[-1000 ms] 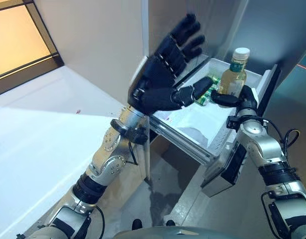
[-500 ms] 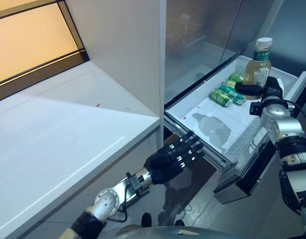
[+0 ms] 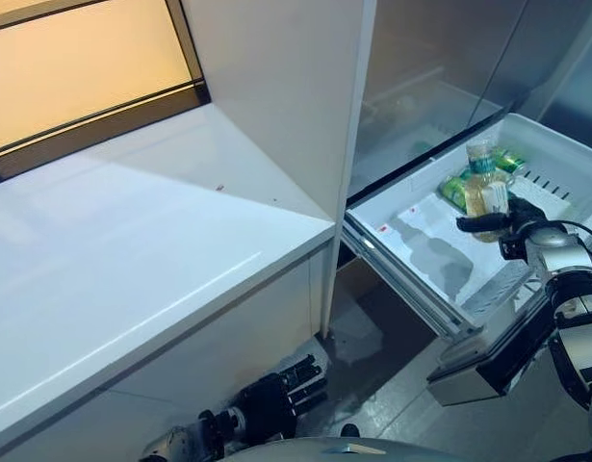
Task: Put drinks into fridge and close the fridge
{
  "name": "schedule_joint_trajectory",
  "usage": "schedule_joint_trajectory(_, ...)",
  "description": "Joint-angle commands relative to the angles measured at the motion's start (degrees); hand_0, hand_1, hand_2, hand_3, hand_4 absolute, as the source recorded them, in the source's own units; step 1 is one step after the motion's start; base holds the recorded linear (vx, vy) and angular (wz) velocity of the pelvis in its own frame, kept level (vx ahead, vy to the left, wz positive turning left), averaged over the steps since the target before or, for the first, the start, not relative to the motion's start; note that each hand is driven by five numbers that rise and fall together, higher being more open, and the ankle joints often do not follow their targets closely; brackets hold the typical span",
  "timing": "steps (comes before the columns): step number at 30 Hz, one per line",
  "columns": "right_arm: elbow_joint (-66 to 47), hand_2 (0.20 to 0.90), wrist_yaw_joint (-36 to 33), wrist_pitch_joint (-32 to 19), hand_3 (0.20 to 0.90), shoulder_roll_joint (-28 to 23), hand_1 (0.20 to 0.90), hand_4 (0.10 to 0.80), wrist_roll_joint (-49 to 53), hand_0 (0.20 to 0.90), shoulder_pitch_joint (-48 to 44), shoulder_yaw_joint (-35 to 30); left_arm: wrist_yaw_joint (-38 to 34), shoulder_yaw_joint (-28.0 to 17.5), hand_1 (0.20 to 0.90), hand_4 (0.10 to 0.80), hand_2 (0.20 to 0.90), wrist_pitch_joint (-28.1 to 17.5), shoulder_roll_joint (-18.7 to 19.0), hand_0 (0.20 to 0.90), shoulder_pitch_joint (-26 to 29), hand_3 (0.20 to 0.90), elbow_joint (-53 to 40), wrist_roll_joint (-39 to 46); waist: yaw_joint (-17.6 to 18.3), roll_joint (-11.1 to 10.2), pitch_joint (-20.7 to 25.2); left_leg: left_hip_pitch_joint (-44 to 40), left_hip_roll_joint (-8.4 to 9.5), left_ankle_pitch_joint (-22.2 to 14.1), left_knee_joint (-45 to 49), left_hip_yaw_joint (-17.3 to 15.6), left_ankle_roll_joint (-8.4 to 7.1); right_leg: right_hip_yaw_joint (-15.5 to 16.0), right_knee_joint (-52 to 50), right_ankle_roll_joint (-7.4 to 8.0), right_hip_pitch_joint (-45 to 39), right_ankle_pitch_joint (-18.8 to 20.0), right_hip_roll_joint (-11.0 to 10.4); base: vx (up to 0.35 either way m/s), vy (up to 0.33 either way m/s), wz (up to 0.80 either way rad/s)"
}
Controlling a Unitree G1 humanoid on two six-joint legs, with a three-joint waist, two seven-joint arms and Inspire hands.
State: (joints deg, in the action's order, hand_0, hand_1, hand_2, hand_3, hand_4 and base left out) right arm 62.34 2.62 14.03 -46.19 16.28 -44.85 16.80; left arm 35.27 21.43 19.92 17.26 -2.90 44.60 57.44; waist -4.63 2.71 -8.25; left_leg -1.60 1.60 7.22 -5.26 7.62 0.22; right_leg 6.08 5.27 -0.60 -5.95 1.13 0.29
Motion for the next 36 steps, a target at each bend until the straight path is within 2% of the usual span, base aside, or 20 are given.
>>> schedule_joint_trajectory(1, -0.5, 0.300, -1.4, -5.5, 0.200, -3.2, 0.300, 0.100, -2.2, 0.300, -14.2, 1.9, -3.4, 1.9, 0.900, 0.800, 0.900, -7.2, -0.5, 0.900, 2.6, 0.900, 3.8, -5.5, -1.3, -3.6, 2.1, -0.7, 0.34, -5.2, 0.3, -3.4, 1.06, -1.2, -0.3, 1.69, 2.6, 2.7, -1.5, -0.133, -0.061, 0.11)
schedule_joint_trajectory(5, 1.1, 0.300, -1.6, -4.4, 0.200, -1.4, 0.300, 0.100, -2.8, 0.300, -14.8, 3.7, -8.3, -0.2, 0.900, 0.800, 0.900, -11.3, -1.1, 0.900, 8.0, 0.900, 9.3, -9.4, -1.5, -3.6, -2.1, 2.5, 0.49, -4.1, 0.3, -2.5, 1.24, -1.5, -0.3, 1.67, 5.6, 3.4, -1.3, -0.198, -0.091, 0.05)
schedule_joint_trajectory(9, 2.5, 0.300, -0.9, -3.4, 0.200, -0.4, 0.300, 0.100, -4.8, 0.300, -14.6, 5.5, -11.2, -1.2, 0.900, 0.800, 0.900, -13.6, -1.3, 0.900, 9.8, 0.900, 12.6, -11.1, -1.4, -3.6, -4.9, 4.2, 0.37, -3.6, 0.3, -2.3, 1.20, -1.8, -0.4, 1.59, 7.4, 3.9, -1.1, -0.112, -0.062, 0.03)
schedule_joint_trajectory(17, 5.1, 0.300, 3.4, 2.0, 0.200, 0.7, 0.300, 0.100, -8.9, 0.300, -16.4, 10.5, -12.1, -2.3, 0.900, 0.800, 0.900, -14.6, -0.2, 0.900, 11.8, 0.900, 16.4, -13.1, -1.4, -3.2, -8.1, 6.2, 0.15, -3.0, 0.3, -2.8, 0.85, -2.1, -0.7, 1.45, 9.5, 4.3, -0.9, -0.049, -0.022, -0.01)
schedule_joint_trajectory(26, 7.7, 0.300, 8.0, 7.3, 0.200, 1.5, 0.300, 0.100, -16.1, 0.300, -19.3, 14.1, -10.5, -1.6, 0.900, 0.800, 0.900, -14.3, 0.2, 0.900, 13.8, 0.900, 17.6, -15.2, -1.5, -3.4, -9.1, 7.1, 0.21, -2.7, 0.3, -3.0, 0.55, -2.1, -1.3, 1.23, 10.7, 4.2, -0.5, 0.000, 0.000, 0.00)
schedule_joint_trajectory(27, 7.9, 0.698, 8.5, 7.9, 0.664, 1.7, 0.698, 0.564, -16.4, 0.698, -19.6, 14.6, -10.3, -1.2, 0.900, 0.800, 0.900, -14.4, 0.2, 0.900, 14.1, 0.900, 17.4, -15.3, -1.7, -3.5, -9.2, 7.2, 0.25, -2.7, 0.3, -3.0, 0.52, -2.1, -1.4, 1.20, 10.8, 4.2, -0.5, 0.000, 0.000, 0.00)
schedule_joint_trajectory(28, 7.9, 0.855, 8.9, 8.2, 0.848, 1.7, 0.855, 0.748, -16.6, 0.855, -19.7, 14.7, -10.3, -1.2, 0.900, 0.800, 0.900, -14.3, 0.2, 0.900, 14.1, 0.900, 17.3, -15.4, -1.7, -3.5, -9.2, 7.1, 0.24, -2.7, 0.3, -3.0, 0.51, -2.1, -1.5, 1.18, 10.9, 4.1, -0.5, 0.000, 0.000, 0.00)
schedule_joint_trajectory(29, 8.0, 0.900, 9.5, 8.4, 0.900, 2.0, 0.900, 0.800, -16.7, 0.900, -19.8, 14.9, -10.2, -1.0, 0.900, 0.800, 0.900, -14.2, 0.3, 0.900, 14.4, 0.900, 17.3, -15.5, -1.7, -3.7, -9.2, 7.0, 0.27, -2.8, 0.3, -3.0, 0.52, -2.1, -1.6, 1.13, 10.8, 4.1, -0.4, 0.000, 0.000, 0.00)
schedule_joint_trajectory(36, 4.5, 0.900, 9.4, 7.7, 0.900, 2.7, 0.900, 0.800, -14.0, 0.900, -19.7, 14.4, -11.1, -1.1, 0.900, 0.800, 0.900, -13.7, 0.5, 0.900, 14.2, 0.900, 17.2, -17.2, -1.4, -4.2, -8.7, 6.7, 0.27, -2.9, 0.3, -3.4, 0.47, -2.3, -2.0, 1.03, 10.8, 3.9, -0.2, 0.000, 0.000, 0.00)
